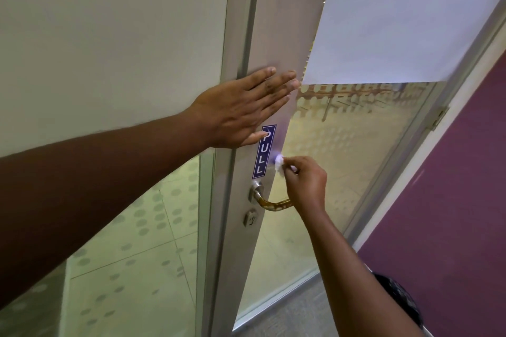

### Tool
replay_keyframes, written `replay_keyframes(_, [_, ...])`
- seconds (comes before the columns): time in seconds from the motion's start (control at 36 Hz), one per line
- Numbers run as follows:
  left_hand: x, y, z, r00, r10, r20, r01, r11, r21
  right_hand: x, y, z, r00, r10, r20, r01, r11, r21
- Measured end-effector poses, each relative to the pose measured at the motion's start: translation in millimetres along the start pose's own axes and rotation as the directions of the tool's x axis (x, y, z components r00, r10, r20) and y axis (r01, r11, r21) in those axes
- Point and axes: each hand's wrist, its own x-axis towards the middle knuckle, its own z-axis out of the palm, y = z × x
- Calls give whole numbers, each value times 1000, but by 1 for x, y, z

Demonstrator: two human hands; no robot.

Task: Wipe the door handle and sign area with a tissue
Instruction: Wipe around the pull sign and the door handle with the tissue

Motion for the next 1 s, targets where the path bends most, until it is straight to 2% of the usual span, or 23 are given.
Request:
replay_keyframes(0.08, [0, 0, 0, 1000, -2, 4, 2, 1000, 4, 8, -7, -11, 994, -2, -113, 11, 996, 85])
replay_keyframes(0.22, [-1, 0, -1, 1000, -2, 29, 2, 1000, 6, 21, -27, -12, 968, -140, -207, 164, 981, 100])
replay_keyframes(0.33, [0, 1, -1, 1000, -6, 30, 6, 1000, 1, 25, -34, -2, 941, -237, -242, 258, 964, 57])
replay_keyframes(0.44, [0, 1, -1, 1000, -1, 15, 0, 1000, 12, 11, -27, 12, 939, -232, -252, 254, 966, 56])
replay_keyframes(0.56, [-1, 1, -1, 1000, 8, 20, -8, 1000, 22, -8, -7, 17, 973, -210, -91, 213, 977, 18])
replay_keyframes(0.64, [0, 1, -2, 1000, 2, 30, -3, 1000, 13, -5, 6, 8, 990, -136, 47, 137, 990, -13])
replay_keyframes(0.75, [0, 0, -3, 999, -2, 32, 2, 1000, 12, 18, 18, -17, 993, 92, 75, -101, 987, 126])
replay_keyframes(0.83, [0, 0, -3, 1000, 3, 28, -3, 1000, 22, 36, 25, -37, 965, 187, 184, -221, 958, 185])
replay_keyframes(0.92, [0, 0, -3, 1000, 7, 30, -7, 1000, 24, 46, 34, -49, 929, 189, 318, -232, 967, 101])
replay_keyframes(1.0, [0, 0, -3, 1000, 10, 26, -10, 1000, 22, 52, 47, -50, 902, 189, 388, -166, 982, -92])
